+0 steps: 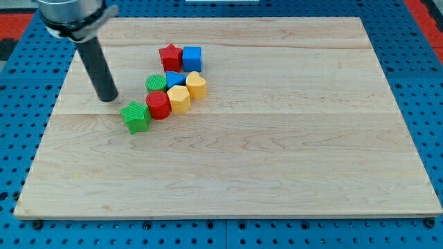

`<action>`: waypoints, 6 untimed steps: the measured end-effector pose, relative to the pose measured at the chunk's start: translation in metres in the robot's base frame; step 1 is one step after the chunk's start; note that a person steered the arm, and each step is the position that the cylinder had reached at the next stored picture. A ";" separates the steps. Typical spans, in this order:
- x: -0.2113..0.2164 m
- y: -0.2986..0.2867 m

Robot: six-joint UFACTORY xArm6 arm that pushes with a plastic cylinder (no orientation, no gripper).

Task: Place the red star to the top left of the blue cube

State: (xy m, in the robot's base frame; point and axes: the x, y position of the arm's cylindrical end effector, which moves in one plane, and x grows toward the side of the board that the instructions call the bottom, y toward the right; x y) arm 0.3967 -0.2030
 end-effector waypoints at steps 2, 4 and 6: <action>-0.094 0.080; -0.114 0.113; -0.133 0.150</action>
